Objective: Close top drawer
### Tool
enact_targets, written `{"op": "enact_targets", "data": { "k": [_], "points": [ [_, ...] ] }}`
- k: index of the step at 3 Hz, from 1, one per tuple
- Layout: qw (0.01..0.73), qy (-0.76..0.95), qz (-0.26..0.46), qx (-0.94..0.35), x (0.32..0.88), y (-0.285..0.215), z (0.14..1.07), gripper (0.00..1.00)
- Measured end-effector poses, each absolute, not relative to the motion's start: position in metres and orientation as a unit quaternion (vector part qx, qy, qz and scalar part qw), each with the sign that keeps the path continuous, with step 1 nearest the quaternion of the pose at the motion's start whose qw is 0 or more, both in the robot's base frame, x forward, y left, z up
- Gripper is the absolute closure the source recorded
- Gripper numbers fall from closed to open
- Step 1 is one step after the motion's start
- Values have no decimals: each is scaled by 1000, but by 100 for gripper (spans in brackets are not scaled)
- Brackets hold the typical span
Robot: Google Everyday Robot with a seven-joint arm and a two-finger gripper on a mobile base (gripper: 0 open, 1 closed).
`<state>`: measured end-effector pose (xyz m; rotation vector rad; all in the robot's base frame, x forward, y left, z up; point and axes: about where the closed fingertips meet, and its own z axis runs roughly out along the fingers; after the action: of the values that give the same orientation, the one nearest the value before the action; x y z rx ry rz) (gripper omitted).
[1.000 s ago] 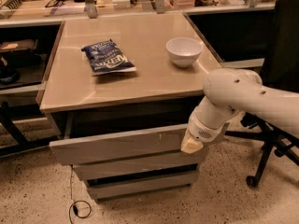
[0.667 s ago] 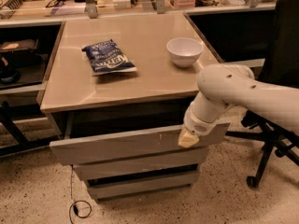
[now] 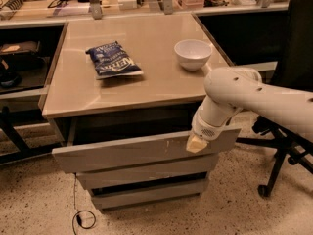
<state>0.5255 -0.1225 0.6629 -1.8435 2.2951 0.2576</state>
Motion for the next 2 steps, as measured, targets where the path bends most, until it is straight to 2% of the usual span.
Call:
{"op": "enact_targets", "data": {
  "k": [2],
  "points": [
    [93,773,87,-621,525,-123,663,35]
  ]
}}
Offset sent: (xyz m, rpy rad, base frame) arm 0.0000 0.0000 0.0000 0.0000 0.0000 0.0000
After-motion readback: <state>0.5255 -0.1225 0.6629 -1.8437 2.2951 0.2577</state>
